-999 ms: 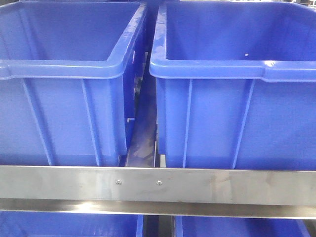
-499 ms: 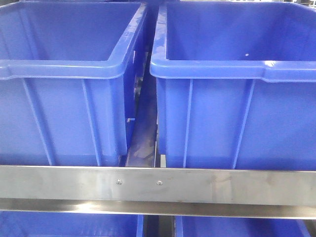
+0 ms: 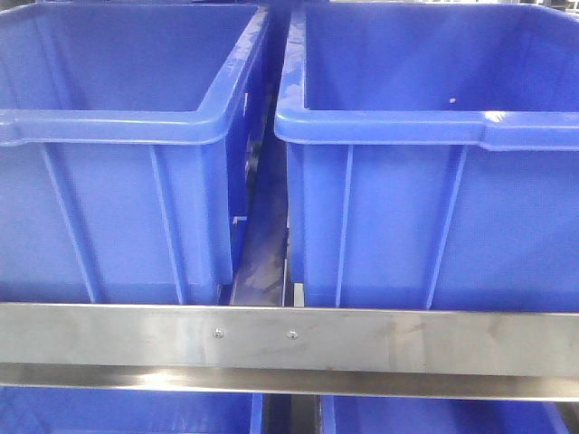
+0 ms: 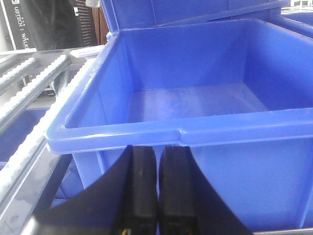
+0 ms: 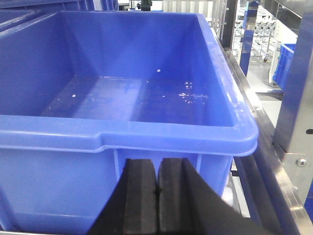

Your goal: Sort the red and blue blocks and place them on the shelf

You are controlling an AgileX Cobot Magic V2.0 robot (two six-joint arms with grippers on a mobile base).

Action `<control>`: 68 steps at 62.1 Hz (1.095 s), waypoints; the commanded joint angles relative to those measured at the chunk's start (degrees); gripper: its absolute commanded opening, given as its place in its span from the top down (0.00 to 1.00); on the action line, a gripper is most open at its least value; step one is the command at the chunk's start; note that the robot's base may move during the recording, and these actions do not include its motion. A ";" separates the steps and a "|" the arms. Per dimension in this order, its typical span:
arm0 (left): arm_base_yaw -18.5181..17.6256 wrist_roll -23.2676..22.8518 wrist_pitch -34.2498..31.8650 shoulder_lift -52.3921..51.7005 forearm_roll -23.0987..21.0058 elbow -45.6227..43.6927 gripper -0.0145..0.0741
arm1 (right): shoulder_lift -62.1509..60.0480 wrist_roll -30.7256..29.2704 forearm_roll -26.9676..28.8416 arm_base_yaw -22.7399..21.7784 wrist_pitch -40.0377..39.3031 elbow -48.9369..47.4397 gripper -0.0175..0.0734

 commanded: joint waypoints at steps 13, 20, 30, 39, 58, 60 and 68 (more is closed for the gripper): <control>-0.35 -0.88 -4.15 -1.25 -0.61 2.53 0.70 | -1.16 -0.43 -0.55 0.06 -5.17 -1.32 0.74; -0.35 -0.97 -4.15 -1.25 -0.85 2.53 0.70 | -1.16 -0.43 -0.55 0.06 -5.17 -1.32 0.74; -0.35 -0.97 -4.57 -1.25 -1.09 2.53 0.70 | -1.16 -0.43 -0.55 0.06 -5.17 -1.32 0.74; -0.35 -0.97 -4.88 -1.25 -1.18 2.53 0.70 | -1.16 -0.43 -0.55 0.06 -5.17 -1.32 0.74; -0.35 -0.97 -4.88 -1.25 -1.18 2.53 0.70 | -1.16 -0.43 -0.55 0.06 -5.17 -1.32 0.74; -0.35 -0.97 -4.88 -1.25 -1.18 2.53 0.70 | -1.16 -0.43 -0.55 0.06 -5.17 -1.32 0.74; -0.35 -0.97 -4.88 -1.25 -1.18 2.53 0.70 | -1.16 -0.43 -0.55 0.06 -5.17 -1.32 0.74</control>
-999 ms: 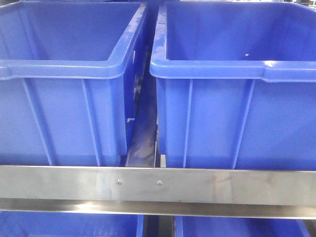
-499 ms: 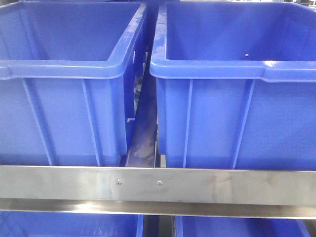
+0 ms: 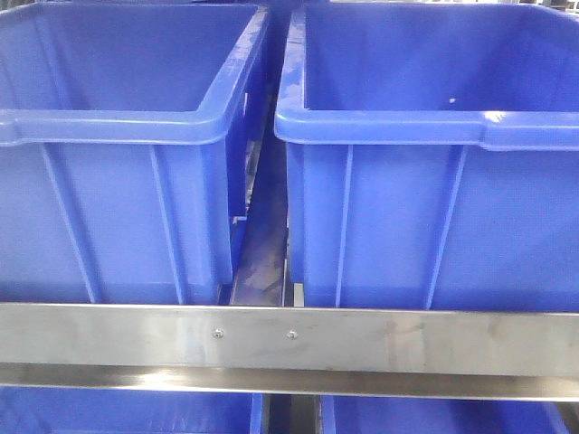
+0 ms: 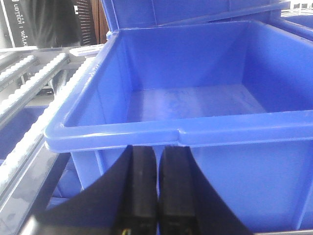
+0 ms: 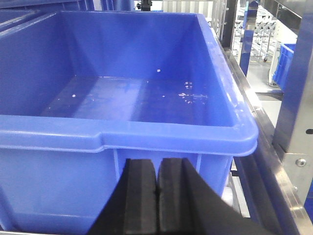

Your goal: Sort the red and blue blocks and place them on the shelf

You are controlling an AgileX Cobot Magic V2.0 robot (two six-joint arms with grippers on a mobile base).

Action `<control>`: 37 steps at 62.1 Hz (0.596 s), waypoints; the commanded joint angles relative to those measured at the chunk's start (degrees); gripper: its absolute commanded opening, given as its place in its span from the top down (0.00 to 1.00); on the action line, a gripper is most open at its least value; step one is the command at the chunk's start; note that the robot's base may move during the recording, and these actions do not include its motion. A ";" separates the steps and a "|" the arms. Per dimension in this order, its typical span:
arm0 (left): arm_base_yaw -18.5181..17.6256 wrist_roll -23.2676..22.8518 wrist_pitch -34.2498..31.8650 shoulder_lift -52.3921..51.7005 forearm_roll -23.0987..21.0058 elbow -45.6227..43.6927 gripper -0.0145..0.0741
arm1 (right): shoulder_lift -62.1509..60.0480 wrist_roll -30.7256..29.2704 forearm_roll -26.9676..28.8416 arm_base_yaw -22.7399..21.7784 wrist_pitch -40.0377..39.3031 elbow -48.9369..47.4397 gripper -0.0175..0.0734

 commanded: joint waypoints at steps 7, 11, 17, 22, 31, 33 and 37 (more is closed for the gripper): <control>-0.35 -0.56 -4.88 -1.25 -0.55 2.53 0.70 | -1.16 -0.43 -0.55 0.06 -5.17 -1.32 0.74; -0.35 -0.56 -4.88 -1.25 -0.55 2.53 0.70 | -1.16 -0.43 -0.55 0.06 -5.17 -1.32 0.74; -0.35 -0.56 -4.88 -1.25 -0.55 2.53 0.70 | -1.16 -0.43 -0.55 0.06 -5.17 -1.32 0.74; -0.35 -0.56 -4.88 -1.25 -0.55 2.53 0.70 | -1.16 -0.43 -0.55 0.06 -5.17 -1.32 0.74; -0.35 -0.56 -4.88 -1.25 -0.55 2.53 0.70 | -1.16 -0.43 -0.55 0.06 -5.17 -1.32 0.74; -0.35 -0.56 -4.88 -1.25 -0.55 2.53 0.70 | -1.16 -0.43 -0.55 0.06 -5.17 -1.32 0.74; -0.35 -0.56 -4.88 -1.25 -0.55 2.53 0.70 | -1.16 -0.43 -0.55 0.06 -5.17 -1.32 0.74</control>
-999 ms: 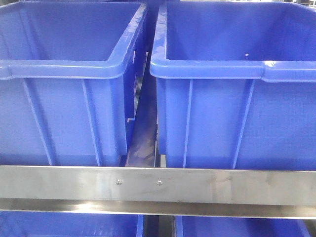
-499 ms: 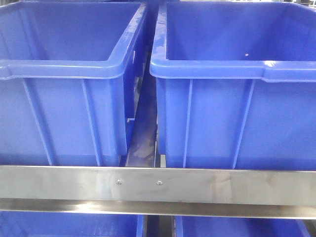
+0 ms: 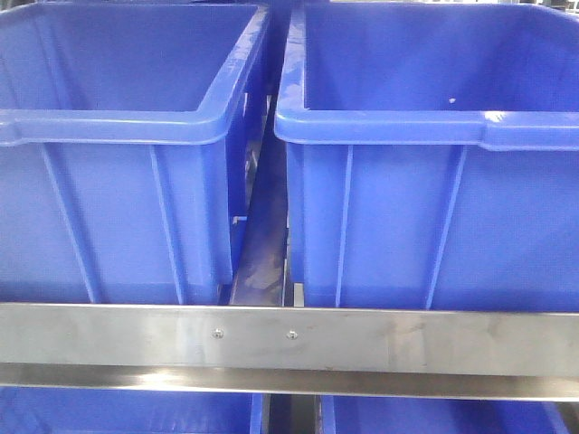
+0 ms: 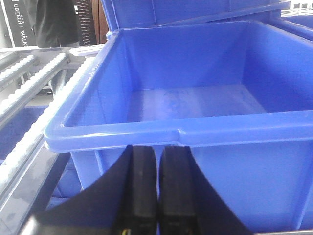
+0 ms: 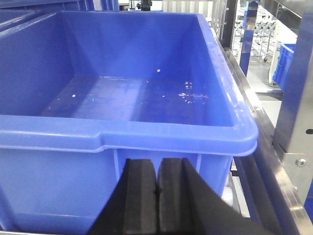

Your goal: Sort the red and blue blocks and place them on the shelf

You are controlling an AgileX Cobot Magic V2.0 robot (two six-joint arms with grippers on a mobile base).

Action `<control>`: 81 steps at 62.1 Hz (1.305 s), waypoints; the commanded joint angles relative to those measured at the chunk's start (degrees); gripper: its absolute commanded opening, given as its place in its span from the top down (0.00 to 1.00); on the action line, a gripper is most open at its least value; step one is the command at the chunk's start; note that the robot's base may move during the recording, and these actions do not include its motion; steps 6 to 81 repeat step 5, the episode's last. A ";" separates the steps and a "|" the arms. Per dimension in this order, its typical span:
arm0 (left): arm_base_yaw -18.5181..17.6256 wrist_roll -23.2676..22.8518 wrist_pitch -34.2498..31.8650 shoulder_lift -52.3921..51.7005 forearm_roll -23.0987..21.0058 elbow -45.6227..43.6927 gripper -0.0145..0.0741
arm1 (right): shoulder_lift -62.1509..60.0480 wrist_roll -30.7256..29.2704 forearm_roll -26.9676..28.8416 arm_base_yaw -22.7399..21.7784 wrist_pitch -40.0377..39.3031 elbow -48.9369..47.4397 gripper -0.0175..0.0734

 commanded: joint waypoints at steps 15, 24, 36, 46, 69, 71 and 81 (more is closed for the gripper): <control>-0.35 -0.56 -4.88 -1.25 -0.55 2.53 0.70 | -1.16 -0.43 -0.55 0.06 -5.17 -1.32 0.74; -0.35 -0.56 -4.88 -1.25 -0.55 2.53 0.70 | -1.16 -0.43 -0.55 0.06 -5.17 -1.32 0.74; -0.35 -0.56 -4.88 -1.25 -0.55 2.53 0.70 | -1.16 -0.43 -0.55 0.06 -5.17 -1.32 0.74; -0.35 -0.56 -4.88 -1.25 -0.55 2.53 0.70 | -1.16 -0.43 -0.55 0.06 -5.17 -1.32 0.74; -0.35 -0.56 -4.88 -1.25 -0.55 2.53 0.70 | -1.16 -0.43 -0.55 0.06 -5.17 -1.32 0.74; -0.35 -0.56 -4.88 -1.25 -0.55 2.53 0.70 | -1.16 -0.43 -0.55 0.06 -5.17 -1.32 0.74; -0.35 -0.56 -4.88 -1.25 -0.55 2.53 0.70 | -1.16 -0.43 -0.55 0.06 -5.17 -1.32 0.74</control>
